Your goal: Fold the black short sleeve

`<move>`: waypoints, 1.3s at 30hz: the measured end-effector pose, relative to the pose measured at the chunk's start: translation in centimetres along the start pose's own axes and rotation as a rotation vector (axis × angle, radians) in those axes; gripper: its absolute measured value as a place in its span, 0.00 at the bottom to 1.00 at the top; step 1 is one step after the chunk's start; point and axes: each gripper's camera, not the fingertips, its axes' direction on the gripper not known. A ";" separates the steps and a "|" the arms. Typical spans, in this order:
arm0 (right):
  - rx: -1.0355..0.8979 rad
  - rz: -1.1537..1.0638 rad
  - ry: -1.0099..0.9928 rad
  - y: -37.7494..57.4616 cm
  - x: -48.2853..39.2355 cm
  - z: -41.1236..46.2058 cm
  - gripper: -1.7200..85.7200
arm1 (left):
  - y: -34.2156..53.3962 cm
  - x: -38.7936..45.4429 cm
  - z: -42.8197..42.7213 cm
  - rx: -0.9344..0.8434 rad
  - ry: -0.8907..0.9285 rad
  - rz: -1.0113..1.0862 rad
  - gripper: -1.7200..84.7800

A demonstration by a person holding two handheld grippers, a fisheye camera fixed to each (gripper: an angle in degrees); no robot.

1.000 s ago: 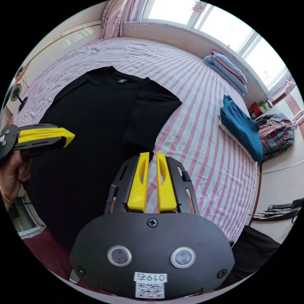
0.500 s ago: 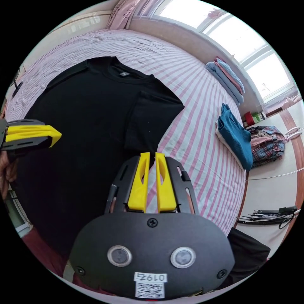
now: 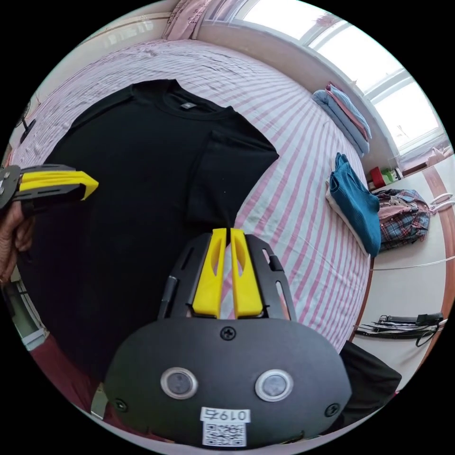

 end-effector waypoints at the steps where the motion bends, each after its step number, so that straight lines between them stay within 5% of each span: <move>1: 0.000 0.027 0.010 0.2 0.2 -0.2 0.01 | 0.0 -0.1 0.3 -0.007 -0.007 -0.002 0.03; 21: 0.012 0.033 0.032 3.7 -2.1 -3.6 0.07 | -1.0 -1.3 0.0 0.015 0.019 -0.010 0.03; 27: 0.027 0.090 0.030 5.8 -0.8 -4.6 0.04 | -3.6 0.9 -0.3 0.091 0.209 0.025 0.03; 39: 0.188 -0.244 0.092 6.3 -4.6 -6.7 0.10 | -16.0 1.3 3.1 0.044 0.285 0.141 0.03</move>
